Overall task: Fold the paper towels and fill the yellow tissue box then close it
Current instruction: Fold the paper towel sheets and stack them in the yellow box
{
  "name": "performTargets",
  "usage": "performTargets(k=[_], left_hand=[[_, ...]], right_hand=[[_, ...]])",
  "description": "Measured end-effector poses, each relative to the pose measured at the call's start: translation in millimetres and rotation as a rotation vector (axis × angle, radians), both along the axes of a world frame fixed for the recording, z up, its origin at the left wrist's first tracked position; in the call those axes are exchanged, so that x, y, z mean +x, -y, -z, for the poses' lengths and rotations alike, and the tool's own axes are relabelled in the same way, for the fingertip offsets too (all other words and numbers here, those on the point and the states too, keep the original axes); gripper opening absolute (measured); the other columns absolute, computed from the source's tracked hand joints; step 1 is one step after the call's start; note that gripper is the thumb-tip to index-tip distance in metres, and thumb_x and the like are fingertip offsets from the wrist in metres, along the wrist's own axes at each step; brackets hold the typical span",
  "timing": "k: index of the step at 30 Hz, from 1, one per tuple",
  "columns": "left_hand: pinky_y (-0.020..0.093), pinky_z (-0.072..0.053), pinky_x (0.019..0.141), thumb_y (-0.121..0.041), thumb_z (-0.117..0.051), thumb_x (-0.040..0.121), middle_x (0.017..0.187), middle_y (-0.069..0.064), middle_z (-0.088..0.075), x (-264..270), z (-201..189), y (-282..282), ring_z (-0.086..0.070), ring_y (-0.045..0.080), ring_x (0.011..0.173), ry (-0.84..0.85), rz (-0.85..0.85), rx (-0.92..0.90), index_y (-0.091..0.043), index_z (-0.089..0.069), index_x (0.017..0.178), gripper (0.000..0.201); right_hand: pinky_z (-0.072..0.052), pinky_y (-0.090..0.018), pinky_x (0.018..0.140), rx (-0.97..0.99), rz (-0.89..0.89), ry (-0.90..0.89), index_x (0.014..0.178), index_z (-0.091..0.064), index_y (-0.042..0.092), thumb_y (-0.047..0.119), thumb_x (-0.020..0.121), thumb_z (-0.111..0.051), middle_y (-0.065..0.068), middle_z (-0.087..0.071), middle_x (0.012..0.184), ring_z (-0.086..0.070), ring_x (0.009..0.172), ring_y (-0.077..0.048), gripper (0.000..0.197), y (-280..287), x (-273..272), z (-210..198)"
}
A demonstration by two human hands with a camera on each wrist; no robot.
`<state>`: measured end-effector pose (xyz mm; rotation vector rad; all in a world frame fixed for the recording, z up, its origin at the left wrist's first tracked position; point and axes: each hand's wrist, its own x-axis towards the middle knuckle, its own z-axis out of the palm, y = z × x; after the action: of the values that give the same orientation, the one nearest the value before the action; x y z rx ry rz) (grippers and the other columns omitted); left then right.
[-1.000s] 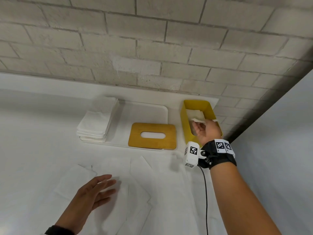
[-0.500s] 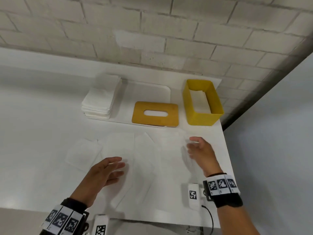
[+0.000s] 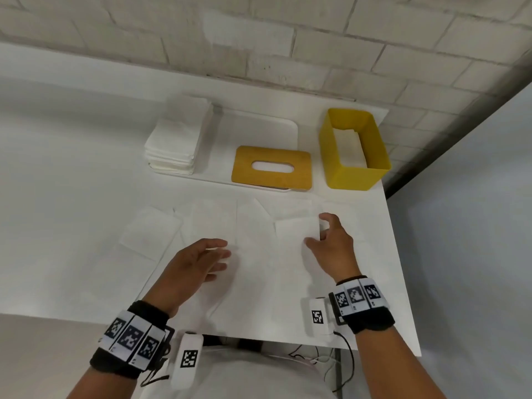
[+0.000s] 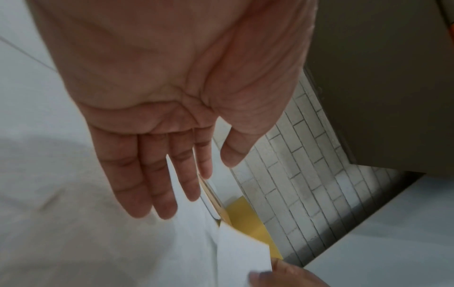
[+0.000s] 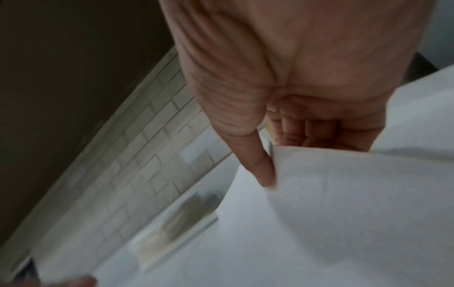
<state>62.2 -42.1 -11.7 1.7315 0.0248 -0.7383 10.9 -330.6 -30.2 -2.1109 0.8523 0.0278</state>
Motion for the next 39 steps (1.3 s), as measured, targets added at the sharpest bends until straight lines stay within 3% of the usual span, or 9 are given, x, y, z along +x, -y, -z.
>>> performTargets(k=[4,8,11,13,17,21,26,33,39], left_hand=[[0.038,-0.056,0.1,-0.033,-0.061,0.1,0.116,-0.012,-0.075,7,-11,16,-0.072,0.008,0.108,0.067,0.047,-0.026,-0.034,-0.066,0.121,0.022],[0.029,-0.046,0.108,-0.065,-0.072,0.069,0.131,-0.018,-0.068,13,-21,44,-0.062,-0.003,0.121,0.062,0.113,-0.151,-0.041,-0.059,0.132,0.069],[0.038,-0.049,0.108,-0.05,-0.068,0.092,0.126,-0.005,-0.073,9,-27,68,-0.067,0.013,0.121,0.011,0.179,-0.245,-0.026,-0.067,0.13,0.045],[0.043,-0.055,0.103,-0.032,-0.059,0.103,0.115,0.004,-0.077,7,-28,79,-0.071,0.024,0.113,-0.007,0.133,-0.273,-0.018,-0.073,0.119,0.026],[0.05,-0.057,0.098,-0.032,-0.055,0.105,0.109,0.009,-0.078,8,-15,85,-0.073,0.031,0.107,-0.016,0.003,-0.236,-0.014,-0.075,0.111,0.027],[0.041,-0.059,0.094,-0.028,-0.053,0.106,0.112,0.006,-0.078,22,-5,76,-0.072,0.027,0.11,-0.081,-0.188,-0.272,-0.015,-0.072,0.114,0.024],[0.042,-0.057,0.093,-0.029,-0.053,0.106,0.114,0.005,-0.077,37,4,57,-0.072,0.023,0.109,-0.04,-0.273,-0.286,-0.019,-0.071,0.116,0.023],[0.037,-0.06,0.083,-0.031,-0.056,0.104,0.102,0.002,-0.079,47,1,47,-0.075,0.019,0.097,0.05,-0.276,-0.248,-0.017,-0.072,0.112,0.022],[0.027,-0.055,0.069,-0.035,-0.06,0.102,0.081,-0.007,-0.075,51,-9,60,-0.069,0.012,0.077,0.096,-0.212,-0.18,-0.019,-0.071,0.097,0.02]], right_hand=[[-0.055,-0.032,0.086,0.462,0.04,0.273,0.113,-0.068,0.019,0.009,0.092,-0.071,-0.007,-0.078,0.1,-0.073,0.099,-0.026,0.023,-7,-11,-31],[-0.053,-0.038,0.097,0.724,-0.078,0.423,0.119,-0.068,0.01,0.0,0.094,-0.066,-0.014,-0.075,0.113,-0.071,0.107,-0.028,0.027,-15,-16,-60],[-0.054,-0.044,0.099,0.743,-0.08,0.441,0.12,-0.067,0.008,-0.001,0.095,-0.065,-0.017,-0.075,0.113,-0.071,0.108,-0.033,0.027,-20,-15,-62],[-0.056,-0.044,0.095,0.681,-0.084,0.422,0.119,-0.067,0.01,0.002,0.095,-0.065,-0.015,-0.076,0.11,-0.072,0.106,-0.035,0.025,-26,-15,-57],[-0.056,-0.031,0.08,0.569,-0.08,0.328,0.121,-0.065,0.024,0.017,0.097,-0.068,-0.011,-0.076,0.102,-0.073,0.092,-0.017,0.026,-29,-21,-45],[-0.054,-0.031,0.094,0.348,-0.176,0.189,0.118,-0.064,0.039,0.032,0.093,-0.071,0.007,-0.075,0.104,-0.07,0.098,-0.012,0.027,-11,-34,-22],[-0.046,-0.016,0.088,0.158,-0.409,0.04,0.121,-0.064,0.036,0.034,0.085,-0.081,0.013,-0.069,0.111,-0.063,0.101,-0.008,0.04,0,-61,-3],[-0.024,-0.031,0.105,-0.338,-0.871,-0.216,0.141,-0.045,0.042,0.052,0.081,-0.071,0.016,-0.042,0.13,-0.032,0.121,-0.008,0.066,-7,-67,-1],[-0.024,-0.034,0.098,-0.413,-0.992,-0.23,0.109,-0.055,0.032,0.045,0.087,-0.069,0.017,-0.046,0.097,-0.043,0.105,-0.011,0.029,-19,-58,-2]])
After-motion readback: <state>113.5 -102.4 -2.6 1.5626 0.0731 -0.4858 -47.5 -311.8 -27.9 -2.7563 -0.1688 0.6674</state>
